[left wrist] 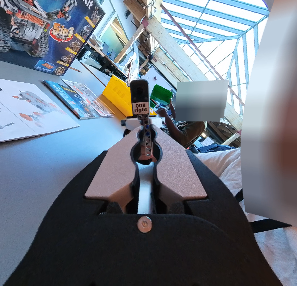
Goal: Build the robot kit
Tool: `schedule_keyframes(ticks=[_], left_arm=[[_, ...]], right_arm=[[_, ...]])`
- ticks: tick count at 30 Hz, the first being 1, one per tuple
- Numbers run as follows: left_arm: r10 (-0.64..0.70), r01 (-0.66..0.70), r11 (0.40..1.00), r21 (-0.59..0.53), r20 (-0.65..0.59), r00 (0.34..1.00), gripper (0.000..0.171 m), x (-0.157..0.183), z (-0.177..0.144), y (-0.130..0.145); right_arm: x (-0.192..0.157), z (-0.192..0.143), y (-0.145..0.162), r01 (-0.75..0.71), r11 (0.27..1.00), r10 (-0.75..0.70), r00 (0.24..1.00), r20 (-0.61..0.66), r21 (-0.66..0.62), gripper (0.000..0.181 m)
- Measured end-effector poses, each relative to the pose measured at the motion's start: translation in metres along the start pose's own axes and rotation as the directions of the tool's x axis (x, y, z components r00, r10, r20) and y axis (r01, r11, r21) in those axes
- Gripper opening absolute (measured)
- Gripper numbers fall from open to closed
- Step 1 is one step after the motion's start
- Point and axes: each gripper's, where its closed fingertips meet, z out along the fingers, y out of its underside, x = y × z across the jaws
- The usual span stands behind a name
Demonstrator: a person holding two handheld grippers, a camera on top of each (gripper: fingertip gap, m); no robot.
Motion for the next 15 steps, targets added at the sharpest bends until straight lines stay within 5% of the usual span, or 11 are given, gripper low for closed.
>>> schedule_keyframes(ticks=[15], left_arm=[[-0.001,0.001,1.0,0.022,0.0,1.0,0.005,-0.0004,0.0016,-0.0011]], right_arm=[[-0.0007,0.0023,-0.0018,0.065,0.998,-0.065,0.997,-0.04,0.007,0.006]])
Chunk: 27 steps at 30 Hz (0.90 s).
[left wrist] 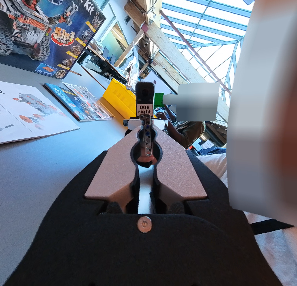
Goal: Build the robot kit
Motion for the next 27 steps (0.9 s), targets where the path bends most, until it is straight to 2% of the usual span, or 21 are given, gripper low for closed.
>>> schedule_keyframes(ticks=[7,16,21,27], left_arm=[[-0.022,0.022,1.0,0.014,-0.011,1.0,0.005,-0.0006,0.0002,0.0009],[0.021,-0.021,1.0,0.001,0.02,1.0,0.005,-0.0018,0.0006,0.0049],[0.021,-0.021,1.0,0.011,0.022,1.0,0.005,-0.0024,0.0012,0.0031],[0.137,-0.137,0.99,-0.007,0.076,0.988,0.005,-0.0024,0.0022,0.0032]], right_arm=[[0.0006,0.0,0.001,0.012,1.0,-0.012,1.0,-0.015,-0.006,0.007],[0.0021,-0.0012,0.0049,0.066,0.996,-0.07,0.996,-0.052,-0.066,0.006],[0.0028,-0.0014,0.0018,-0.055,0.998,0.055,0.998,-0.006,-0.006,0.006],[0.0025,-0.0019,0.0024,-0.178,0.984,0.178,0.982,0.069,-0.005,0.006]])
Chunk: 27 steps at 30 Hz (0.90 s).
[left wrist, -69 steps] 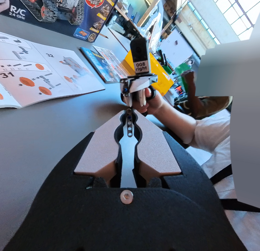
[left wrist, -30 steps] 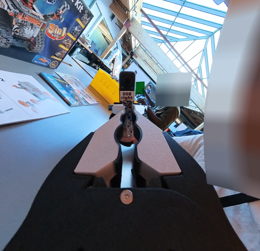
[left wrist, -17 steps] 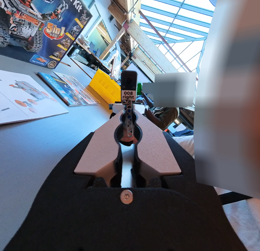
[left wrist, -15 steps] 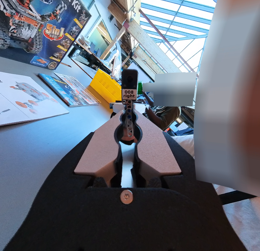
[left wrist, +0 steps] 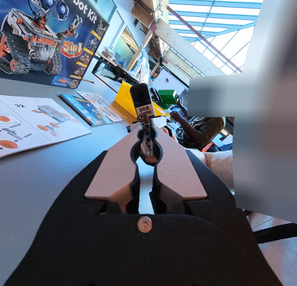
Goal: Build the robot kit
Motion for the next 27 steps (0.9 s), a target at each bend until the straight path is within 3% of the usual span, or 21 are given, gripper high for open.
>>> schedule_keyframes(ticks=[14,27], left_arm=[[-0.109,0.109,0.994,-0.004,0.007,0.994,0.005,-0.005,-0.002,0.001],[-0.138,0.148,0.985,-0.085,0.111,0.984,0.005,-0.02,-0.008,0.013]], right_arm=[[0.004,0.001,0.0,-0.004,1.0,0.004,0.999,0.042,0.009,0.006],[0.022,0.003,0.008,-0.018,0.998,0.02,1.0,0.02,-0.067,0.007]])
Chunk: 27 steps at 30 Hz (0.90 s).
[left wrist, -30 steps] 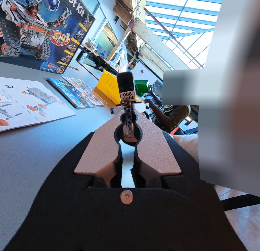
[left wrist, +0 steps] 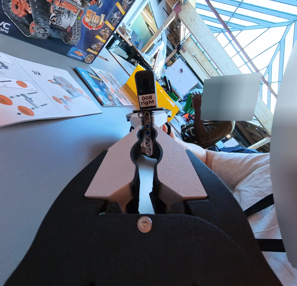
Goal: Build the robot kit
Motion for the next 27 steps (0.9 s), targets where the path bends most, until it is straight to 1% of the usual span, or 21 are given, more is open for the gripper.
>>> schedule_keyframes(ticks=[6,9,12,16,21,24,27], left_arm=[[-0.015,0.015,0.999,-0.037,0.015,1.0,0.005,-0.004,-0.001,0.004],[-0.033,0.033,0.999,-0.034,0.006,0.999,0.005,-0.004,-0.001,0.004],[-0.031,0.031,0.999,-0.034,0.012,0.999,0.005,-0.006,-0.001,0.005],[-0.029,0.029,0.999,-0.027,0.005,1.0,0.006,-0.007,0.001,0.006],[-0.06,0.06,0.998,-0.022,-0.023,0.998,0.005,-0.006,0.001,0.006],[-0.044,0.043,0.998,-0.037,-0.03,0.999,0.005,-0.006,0.003,0.009],[-0.069,0.064,0.996,-0.059,-0.081,0.994,0.006,-0.002,0.005,0.012]], right_arm=[[0.004,0.0,0.004,-0.005,0.999,0.005,1.0,0.003,-0.038,0.007],[0.004,0.001,0.003,0.013,0.999,-0.013,1.0,-0.006,-0.035,0.006],[0.007,0.0,0.004,0.017,0.999,-0.019,0.999,-0.033,-0.049,0.006],[0.007,-0.001,0.005,0.057,0.996,-0.062,0.996,-0.067,-0.076,0.006],[0.006,-0.002,0.006,0.099,0.989,-0.111,0.989,-0.102,-0.112,0.005],[0.007,-0.005,0.008,0.111,0.984,-0.127,0.984,-0.121,-0.137,0.006],[0.004,-0.007,0.011,0.129,0.978,-0.148,0.983,-0.109,-0.165,0.006]])
